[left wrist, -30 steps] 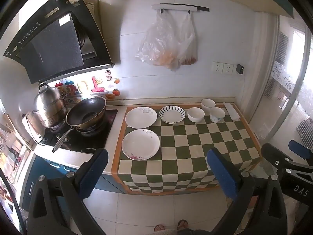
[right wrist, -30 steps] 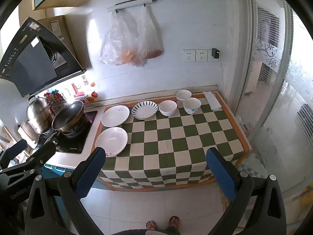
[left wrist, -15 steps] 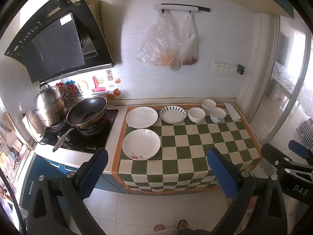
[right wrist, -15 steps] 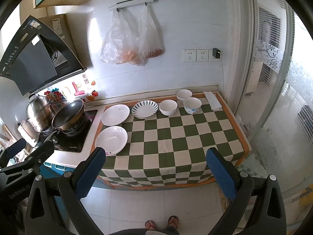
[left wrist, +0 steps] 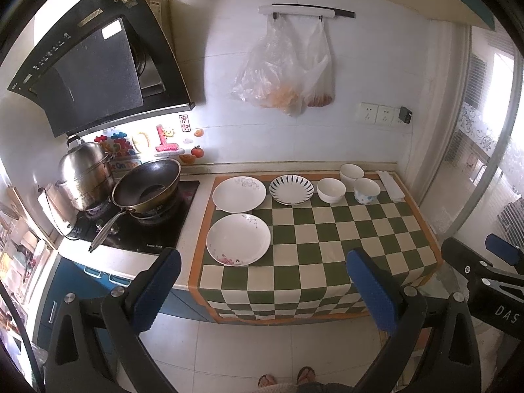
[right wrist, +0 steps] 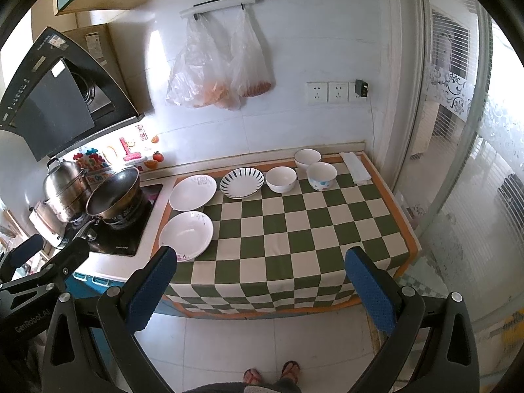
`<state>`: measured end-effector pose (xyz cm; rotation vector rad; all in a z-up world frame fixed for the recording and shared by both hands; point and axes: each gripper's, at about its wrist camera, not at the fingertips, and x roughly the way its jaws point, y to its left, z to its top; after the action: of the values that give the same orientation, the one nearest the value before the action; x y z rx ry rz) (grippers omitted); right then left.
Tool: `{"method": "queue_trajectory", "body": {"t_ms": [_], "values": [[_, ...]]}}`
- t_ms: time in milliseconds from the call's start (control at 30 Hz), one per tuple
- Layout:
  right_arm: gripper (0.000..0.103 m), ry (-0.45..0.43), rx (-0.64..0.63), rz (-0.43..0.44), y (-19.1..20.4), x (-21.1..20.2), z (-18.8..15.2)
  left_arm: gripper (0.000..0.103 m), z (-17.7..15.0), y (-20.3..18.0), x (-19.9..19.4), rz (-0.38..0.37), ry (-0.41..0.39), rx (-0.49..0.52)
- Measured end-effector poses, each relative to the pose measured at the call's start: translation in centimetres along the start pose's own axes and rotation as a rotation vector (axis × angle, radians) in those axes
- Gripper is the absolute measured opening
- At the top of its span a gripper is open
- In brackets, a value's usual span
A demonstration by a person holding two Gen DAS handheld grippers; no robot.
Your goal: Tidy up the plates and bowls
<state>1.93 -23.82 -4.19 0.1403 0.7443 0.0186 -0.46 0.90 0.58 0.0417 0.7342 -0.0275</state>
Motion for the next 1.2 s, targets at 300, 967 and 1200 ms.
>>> {"method": "queue_trajectory", "body": {"t_ms": [300,967,1200], "values": [[0.103,-0.002,-0.001,0.001,-0.1,0.0,0.1,0.103,-0.1,0.2,0.2,0.0,0.0,-0.003],[0.103,-0.007,0.002,-0.005,0.0,0.4,0.5,0.103,-0.1,0.8,0.5,0.001,-0.004,-0.004],[0.103,-0.01,0.004,-0.005,0.3,0.6,0.4,0.103,0.0,1.7,1.0,-0.003,-0.002,-0.006]]}}
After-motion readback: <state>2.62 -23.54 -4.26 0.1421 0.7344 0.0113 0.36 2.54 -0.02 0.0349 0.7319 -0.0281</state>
